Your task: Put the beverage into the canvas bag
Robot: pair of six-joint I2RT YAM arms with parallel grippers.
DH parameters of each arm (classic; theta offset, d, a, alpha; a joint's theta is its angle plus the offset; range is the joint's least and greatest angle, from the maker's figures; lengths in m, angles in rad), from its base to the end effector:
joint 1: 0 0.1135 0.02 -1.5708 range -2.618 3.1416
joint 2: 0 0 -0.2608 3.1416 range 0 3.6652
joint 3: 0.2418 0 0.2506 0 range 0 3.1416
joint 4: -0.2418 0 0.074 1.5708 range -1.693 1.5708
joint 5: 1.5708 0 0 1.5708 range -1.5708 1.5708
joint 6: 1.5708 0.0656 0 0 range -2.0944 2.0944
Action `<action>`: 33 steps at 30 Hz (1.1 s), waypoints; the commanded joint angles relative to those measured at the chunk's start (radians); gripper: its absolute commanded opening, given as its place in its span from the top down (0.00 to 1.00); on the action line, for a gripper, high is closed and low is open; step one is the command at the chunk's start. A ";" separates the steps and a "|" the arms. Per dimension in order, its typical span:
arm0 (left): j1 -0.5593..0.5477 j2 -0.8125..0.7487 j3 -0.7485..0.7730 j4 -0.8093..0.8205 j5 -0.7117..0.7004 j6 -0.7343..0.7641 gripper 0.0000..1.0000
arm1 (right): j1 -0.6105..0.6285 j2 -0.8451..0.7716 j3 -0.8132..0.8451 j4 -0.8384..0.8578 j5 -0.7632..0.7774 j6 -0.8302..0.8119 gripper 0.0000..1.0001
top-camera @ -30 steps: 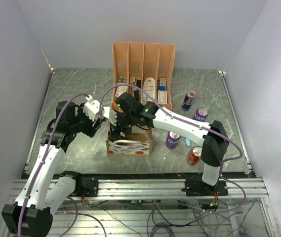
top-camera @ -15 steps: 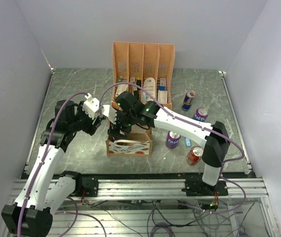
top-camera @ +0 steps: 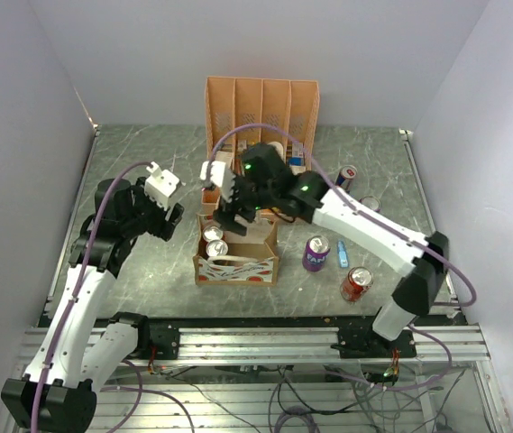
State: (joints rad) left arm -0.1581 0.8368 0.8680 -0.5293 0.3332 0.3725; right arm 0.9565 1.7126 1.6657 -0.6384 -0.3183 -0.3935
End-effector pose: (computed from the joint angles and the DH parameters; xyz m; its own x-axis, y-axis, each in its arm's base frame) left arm 0.2001 -0.0536 0.3097 -0.2820 0.3932 -0.8751 0.5746 0.7997 0.1742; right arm 0.2185 0.3454 0.3339 0.0142 -0.6116 -0.7910 -0.9857 0.1244 -0.1139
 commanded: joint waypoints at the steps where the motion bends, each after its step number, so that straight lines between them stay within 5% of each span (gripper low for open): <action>1: 0.009 -0.013 0.031 0.021 -0.062 -0.027 0.20 | -0.092 -0.122 -0.051 0.049 -0.035 0.003 0.26; 15: 0.011 0.111 0.179 -0.122 0.026 -0.009 0.17 | -0.547 -0.462 -0.325 0.031 -0.049 0.050 0.26; 19: 0.011 0.082 0.148 -0.084 0.019 -0.035 0.07 | -0.667 -0.518 -0.377 -0.037 -0.050 0.040 0.25; 33: 0.011 0.083 0.113 -0.073 0.016 -0.028 0.04 | -0.665 -0.507 -0.496 -0.387 -0.198 -0.288 0.12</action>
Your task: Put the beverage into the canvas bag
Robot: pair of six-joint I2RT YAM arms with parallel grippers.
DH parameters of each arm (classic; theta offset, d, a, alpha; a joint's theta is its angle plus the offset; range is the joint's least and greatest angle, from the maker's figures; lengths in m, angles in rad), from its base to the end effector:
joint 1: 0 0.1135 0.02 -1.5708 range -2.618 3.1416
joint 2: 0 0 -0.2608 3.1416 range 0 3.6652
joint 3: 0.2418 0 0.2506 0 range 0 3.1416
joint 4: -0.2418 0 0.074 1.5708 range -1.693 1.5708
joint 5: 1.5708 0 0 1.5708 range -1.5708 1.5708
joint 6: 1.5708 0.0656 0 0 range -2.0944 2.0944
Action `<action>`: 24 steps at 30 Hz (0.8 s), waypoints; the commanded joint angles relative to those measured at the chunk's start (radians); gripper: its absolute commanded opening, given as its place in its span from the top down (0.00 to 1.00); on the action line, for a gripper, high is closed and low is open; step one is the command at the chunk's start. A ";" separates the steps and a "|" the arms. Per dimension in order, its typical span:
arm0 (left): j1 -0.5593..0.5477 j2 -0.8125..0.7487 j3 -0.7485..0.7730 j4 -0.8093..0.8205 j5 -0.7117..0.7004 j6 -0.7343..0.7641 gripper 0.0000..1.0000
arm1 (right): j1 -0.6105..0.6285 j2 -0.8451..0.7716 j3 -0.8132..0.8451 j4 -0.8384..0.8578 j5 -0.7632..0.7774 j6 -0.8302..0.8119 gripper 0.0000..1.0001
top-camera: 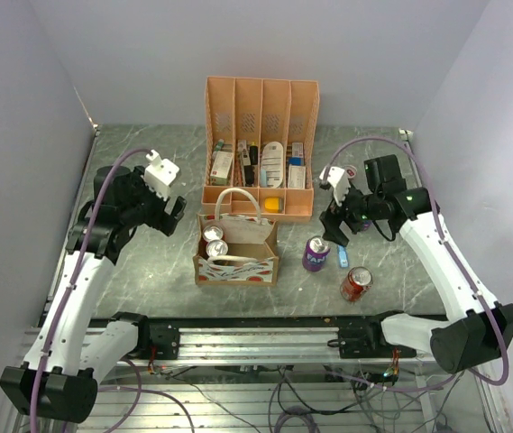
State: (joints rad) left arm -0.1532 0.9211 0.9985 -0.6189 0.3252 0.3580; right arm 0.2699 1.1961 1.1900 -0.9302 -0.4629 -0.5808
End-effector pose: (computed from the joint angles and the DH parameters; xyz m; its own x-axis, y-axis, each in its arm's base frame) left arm 0.2111 -0.0538 0.3296 -0.3316 0.3872 -0.8603 0.5674 0.8104 0.1460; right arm 0.2301 0.0941 0.3079 -0.3781 -0.6140 -0.6929 -0.8386 0.5441 -0.0246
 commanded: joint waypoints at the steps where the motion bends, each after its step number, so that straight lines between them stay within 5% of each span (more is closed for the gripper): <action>1: 0.006 -0.003 -0.019 0.018 0.024 -0.015 0.04 | 0.033 0.014 -0.030 -0.099 -0.048 -0.105 0.11; 10: 0.006 -0.026 -0.052 0.031 0.034 -0.009 0.05 | 0.175 -0.001 -0.144 0.004 0.124 -0.055 0.05; 24: 0.006 -0.035 -0.090 0.054 0.051 -0.004 0.06 | 0.206 0.019 -0.224 0.143 0.197 -0.003 0.04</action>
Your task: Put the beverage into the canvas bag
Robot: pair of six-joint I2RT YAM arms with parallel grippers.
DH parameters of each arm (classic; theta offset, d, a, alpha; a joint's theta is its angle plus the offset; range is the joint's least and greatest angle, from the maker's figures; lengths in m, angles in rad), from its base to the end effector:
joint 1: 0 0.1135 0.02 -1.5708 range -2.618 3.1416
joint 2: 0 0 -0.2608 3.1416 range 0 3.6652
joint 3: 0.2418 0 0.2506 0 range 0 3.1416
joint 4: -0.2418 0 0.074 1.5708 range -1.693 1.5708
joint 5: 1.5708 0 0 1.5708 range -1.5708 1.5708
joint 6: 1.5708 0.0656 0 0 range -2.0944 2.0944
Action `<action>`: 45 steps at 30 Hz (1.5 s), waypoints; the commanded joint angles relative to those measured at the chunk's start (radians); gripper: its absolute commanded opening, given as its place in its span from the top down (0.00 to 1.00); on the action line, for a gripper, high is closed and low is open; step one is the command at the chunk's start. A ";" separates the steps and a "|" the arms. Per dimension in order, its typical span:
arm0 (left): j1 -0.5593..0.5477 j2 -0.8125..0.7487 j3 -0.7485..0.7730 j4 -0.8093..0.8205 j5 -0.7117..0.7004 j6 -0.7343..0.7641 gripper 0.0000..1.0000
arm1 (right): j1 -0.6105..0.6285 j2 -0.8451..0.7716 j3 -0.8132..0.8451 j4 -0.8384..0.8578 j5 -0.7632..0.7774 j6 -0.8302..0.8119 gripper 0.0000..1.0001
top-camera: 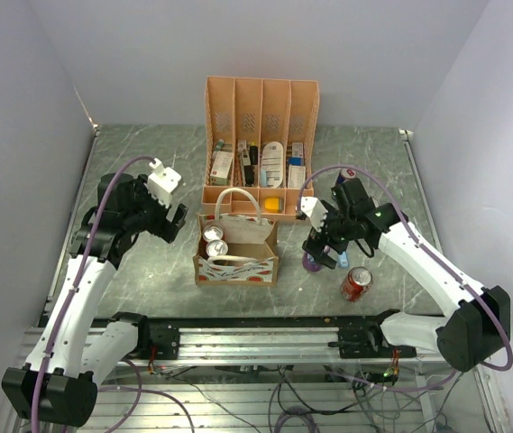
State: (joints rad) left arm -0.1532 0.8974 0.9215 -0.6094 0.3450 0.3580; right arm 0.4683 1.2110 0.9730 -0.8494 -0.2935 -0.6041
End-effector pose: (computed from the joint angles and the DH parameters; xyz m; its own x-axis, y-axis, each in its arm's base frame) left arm 0.2064 -0.0543 0.3082 -0.3634 0.3898 -0.8462 0.5868 0.8012 0.1171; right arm 0.2077 0.1263 0.2374 -0.3367 -0.7796 -0.5280 -0.9031 0.4261 -0.0532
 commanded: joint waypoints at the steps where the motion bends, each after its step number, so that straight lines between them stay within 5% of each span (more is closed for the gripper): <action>1: 0.006 -0.010 -0.016 0.046 0.029 -0.006 0.06 | 0.007 0.004 -0.011 0.067 0.027 0.020 0.04; 30: 0.006 -0.053 -0.093 0.098 0.096 0.011 0.11 | 0.007 0.053 -0.060 0.136 -0.008 0.005 0.21; 35: 0.006 -0.052 -0.085 0.089 0.099 0.013 0.12 | 0.007 0.059 -0.057 0.132 -0.009 -0.005 0.31; 45: 0.006 -0.070 -0.079 0.073 0.087 0.018 0.12 | 0.007 0.038 0.019 0.071 -0.076 -0.037 0.67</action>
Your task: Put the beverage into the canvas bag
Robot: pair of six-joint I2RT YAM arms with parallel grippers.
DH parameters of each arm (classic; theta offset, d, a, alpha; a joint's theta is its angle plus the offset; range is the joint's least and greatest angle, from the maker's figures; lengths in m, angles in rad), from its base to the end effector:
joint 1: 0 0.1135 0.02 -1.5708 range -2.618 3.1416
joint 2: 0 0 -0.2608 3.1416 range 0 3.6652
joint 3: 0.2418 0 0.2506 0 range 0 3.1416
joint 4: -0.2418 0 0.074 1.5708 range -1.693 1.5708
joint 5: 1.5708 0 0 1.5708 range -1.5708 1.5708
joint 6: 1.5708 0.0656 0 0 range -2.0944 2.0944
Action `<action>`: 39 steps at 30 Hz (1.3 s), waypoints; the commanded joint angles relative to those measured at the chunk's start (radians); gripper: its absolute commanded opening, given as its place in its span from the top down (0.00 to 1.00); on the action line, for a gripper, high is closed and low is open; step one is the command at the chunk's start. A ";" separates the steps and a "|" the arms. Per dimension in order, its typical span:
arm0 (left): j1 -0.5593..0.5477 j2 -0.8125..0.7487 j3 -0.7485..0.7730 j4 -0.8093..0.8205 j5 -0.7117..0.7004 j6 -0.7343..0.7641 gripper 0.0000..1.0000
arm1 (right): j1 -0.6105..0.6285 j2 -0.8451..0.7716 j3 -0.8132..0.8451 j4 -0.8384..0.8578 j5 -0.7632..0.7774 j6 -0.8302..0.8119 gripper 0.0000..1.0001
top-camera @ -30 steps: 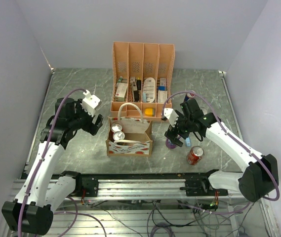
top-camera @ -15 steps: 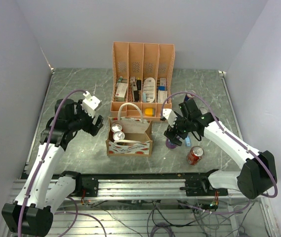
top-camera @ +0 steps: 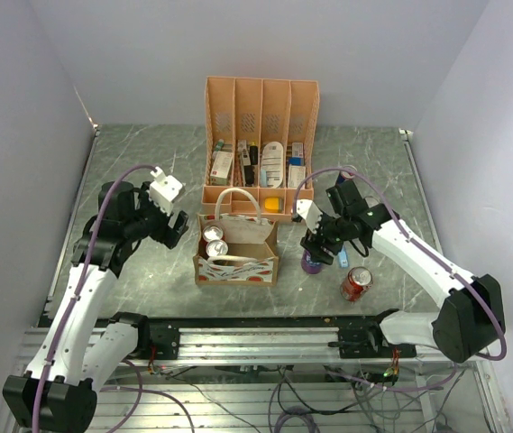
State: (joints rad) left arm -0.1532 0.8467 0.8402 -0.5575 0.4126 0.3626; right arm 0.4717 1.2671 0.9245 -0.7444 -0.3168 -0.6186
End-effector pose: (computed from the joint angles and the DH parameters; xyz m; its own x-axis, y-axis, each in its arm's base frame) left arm 0.1978 -0.0572 0.2956 -0.3256 0.3791 -0.8662 0.6313 0.7692 0.0994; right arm 0.2176 0.1340 0.2165 -0.3172 -0.7804 -0.5389 -0.9142 0.4027 -0.0451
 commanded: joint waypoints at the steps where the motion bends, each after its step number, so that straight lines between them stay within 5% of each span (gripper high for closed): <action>1: 0.006 -0.023 0.000 0.023 0.019 0.018 0.12 | 0.004 -0.023 0.071 -0.041 -0.057 -0.023 0.69; 3: 0.006 -0.026 -0.008 0.033 0.012 0.018 0.12 | 0.004 -0.036 0.114 -0.060 -0.074 -0.028 0.74; 7: 0.006 -0.025 0.004 0.018 0.017 0.023 0.12 | 0.005 -0.047 0.196 -0.111 -0.091 -0.029 1.00; 25: 0.006 -0.036 -0.008 0.011 -0.004 0.030 0.13 | 0.223 0.023 0.649 -0.157 -0.191 -0.005 1.00; 39: 0.018 -0.015 0.002 0.002 -0.018 0.016 0.14 | 0.361 0.200 0.704 -0.085 -0.168 -0.037 1.00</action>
State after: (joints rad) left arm -0.1448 0.8318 0.8383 -0.5652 0.4026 0.3775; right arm 0.8116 1.4628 1.6024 -0.9234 -0.4694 -0.6411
